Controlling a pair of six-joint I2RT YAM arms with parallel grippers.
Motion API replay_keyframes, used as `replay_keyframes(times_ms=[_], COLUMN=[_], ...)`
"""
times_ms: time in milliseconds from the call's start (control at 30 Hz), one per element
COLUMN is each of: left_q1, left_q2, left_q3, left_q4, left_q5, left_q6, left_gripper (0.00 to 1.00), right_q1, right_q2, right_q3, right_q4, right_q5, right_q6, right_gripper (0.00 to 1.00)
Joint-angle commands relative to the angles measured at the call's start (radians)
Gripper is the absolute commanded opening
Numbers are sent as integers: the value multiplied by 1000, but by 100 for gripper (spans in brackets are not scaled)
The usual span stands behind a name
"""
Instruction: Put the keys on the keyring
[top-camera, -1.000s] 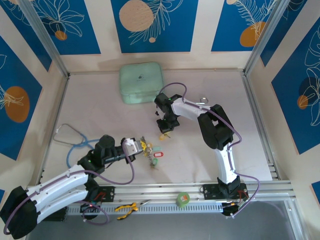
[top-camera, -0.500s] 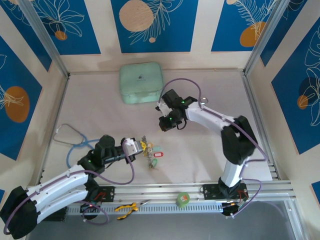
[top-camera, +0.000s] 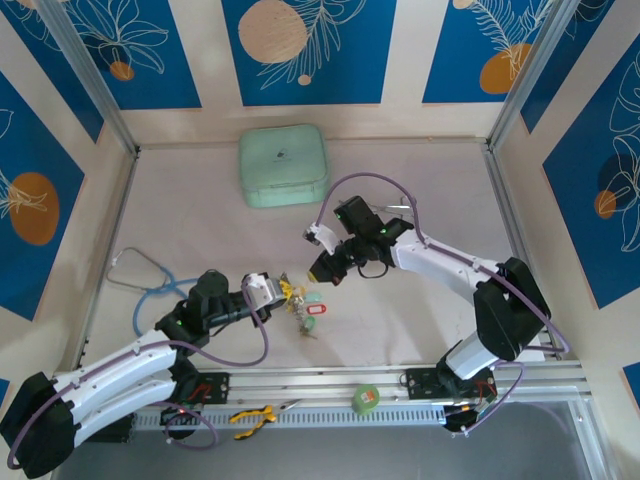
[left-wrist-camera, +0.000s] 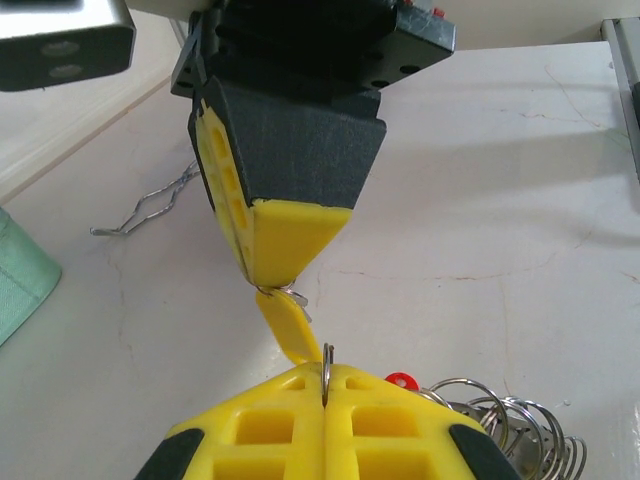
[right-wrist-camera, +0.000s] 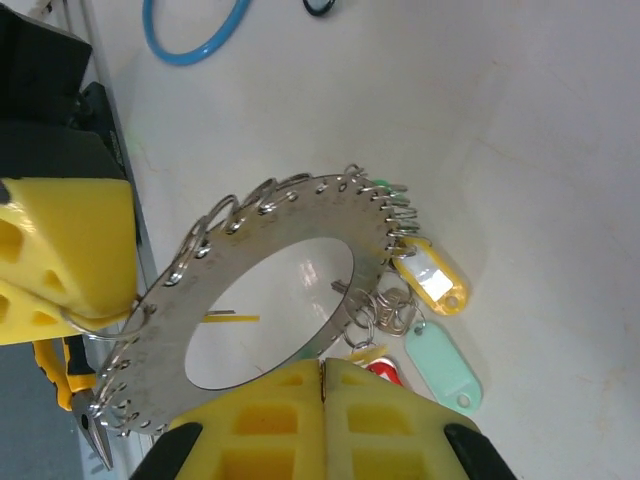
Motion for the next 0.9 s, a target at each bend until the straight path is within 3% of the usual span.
replay_keyframes(times_ms=[0,167,333,533,867], left_q1=[-4,-5,-6,-4,-5], left_q2=[-15,-17,-10,-23,-45], left_q3=[-4,-4,-4,-5,-13], left_q4=[33,23,22,6,-12], left_q5=[11,11,15,11,1], left_q6=[-12,1,8,11,17], left_gripper=[0,0,0,0,0], right_q1=[-11,-12,9,-3,-28], right_q2=[8,104,108,249,467], right_q3=[43,176,150,208,357], right_q4=[-70,-481,-644,-604,-512], right_q5=[104,342,361,435,449], right_q6=[55,180,252,265,248], right_gripper=[0,0,0,0,0])
